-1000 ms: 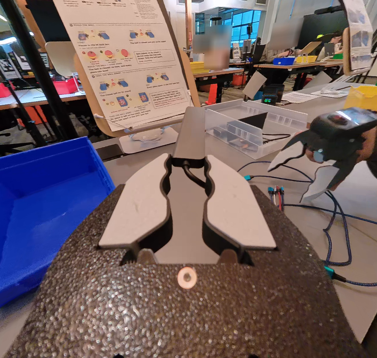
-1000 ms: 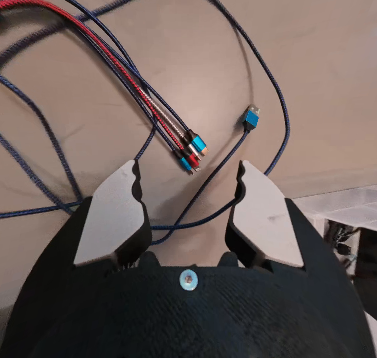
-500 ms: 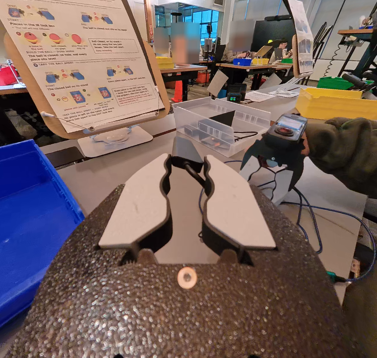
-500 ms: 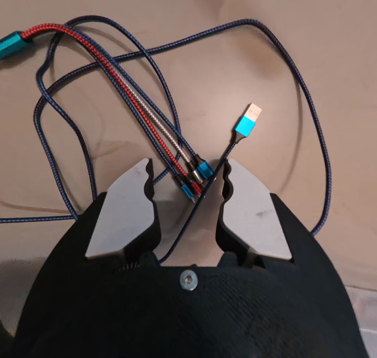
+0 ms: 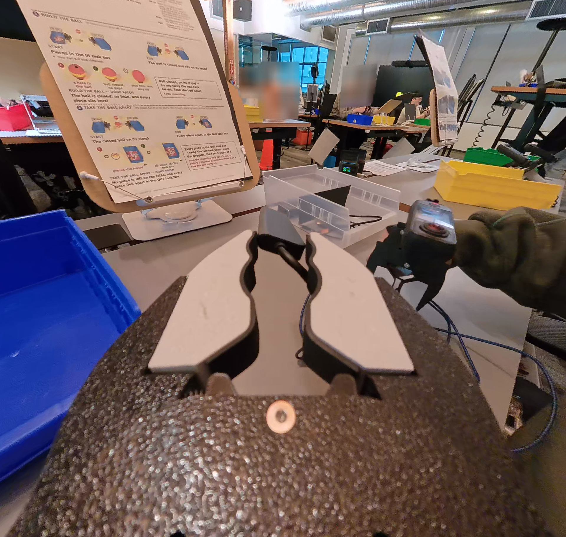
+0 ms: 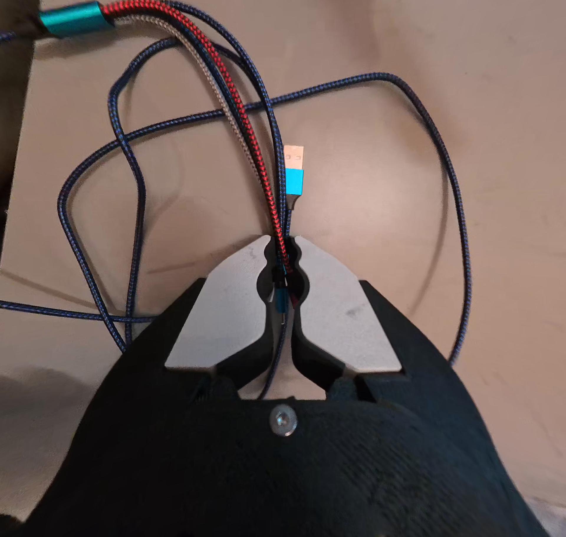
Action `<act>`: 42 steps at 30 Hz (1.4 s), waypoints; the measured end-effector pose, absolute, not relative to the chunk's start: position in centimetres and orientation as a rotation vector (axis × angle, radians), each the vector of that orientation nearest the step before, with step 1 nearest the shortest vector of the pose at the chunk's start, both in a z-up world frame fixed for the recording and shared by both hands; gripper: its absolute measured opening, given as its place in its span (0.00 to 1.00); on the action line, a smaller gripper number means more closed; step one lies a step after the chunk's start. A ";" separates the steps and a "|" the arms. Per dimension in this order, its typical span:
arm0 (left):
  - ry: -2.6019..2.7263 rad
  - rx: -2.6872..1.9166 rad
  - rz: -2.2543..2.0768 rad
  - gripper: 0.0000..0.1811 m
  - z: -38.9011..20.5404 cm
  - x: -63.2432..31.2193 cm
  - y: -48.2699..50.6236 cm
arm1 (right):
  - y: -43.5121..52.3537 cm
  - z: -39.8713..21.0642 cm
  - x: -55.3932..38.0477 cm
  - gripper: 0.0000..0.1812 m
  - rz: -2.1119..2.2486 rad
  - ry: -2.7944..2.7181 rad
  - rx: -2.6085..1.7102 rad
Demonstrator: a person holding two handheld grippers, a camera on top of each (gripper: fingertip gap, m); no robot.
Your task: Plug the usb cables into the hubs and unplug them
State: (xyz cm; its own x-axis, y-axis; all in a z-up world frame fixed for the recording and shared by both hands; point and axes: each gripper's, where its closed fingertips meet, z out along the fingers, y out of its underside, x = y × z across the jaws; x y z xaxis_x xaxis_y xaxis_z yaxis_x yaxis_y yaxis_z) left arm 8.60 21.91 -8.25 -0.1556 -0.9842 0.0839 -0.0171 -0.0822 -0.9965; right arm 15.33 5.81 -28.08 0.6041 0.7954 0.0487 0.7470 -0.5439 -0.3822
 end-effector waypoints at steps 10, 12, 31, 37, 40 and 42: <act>1.206 -1.193 -1.368 0.16 -6.8 6.7 24.1 | 6.6 -17.5 19.9 0.03 -0.030 -0.963 -2.297; 1.187 -1.203 -1.369 0.16 -6.8 6.4 24.7 | 5.7 -16.8 20.0 0.04 0.066 -0.884 -2.339; 1.219 -1.215 -1.376 0.16 -7.4 6.8 24.5 | 6.6 -28.4 18.4 0.45 0.042 -0.501 -2.750; 1.233 -1.215 -1.384 0.16 -7.6 6.9 24.3 | 8.1 -28.6 18.9 0.55 0.073 -0.649 -2.771; 1.234 -1.217 -1.393 0.16 -7.6 6.9 24.3 | 8.6 -28.8 19.6 0.60 0.077 -0.766 -2.796; 1.235 -1.212 -1.382 0.16 -7.5 6.8 24.3 | 8.3 -28.2 20.4 0.57 0.042 -0.773 -2.869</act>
State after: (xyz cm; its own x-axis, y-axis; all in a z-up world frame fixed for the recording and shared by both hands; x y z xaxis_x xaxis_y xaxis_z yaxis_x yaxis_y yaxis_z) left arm 6.76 24.30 -7.50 -0.1207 -0.9876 0.1007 0.0105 -0.1027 -0.9947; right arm 20.37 8.27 -28.25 0.8652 0.5011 0.0168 0.4963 -0.8513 -0.1704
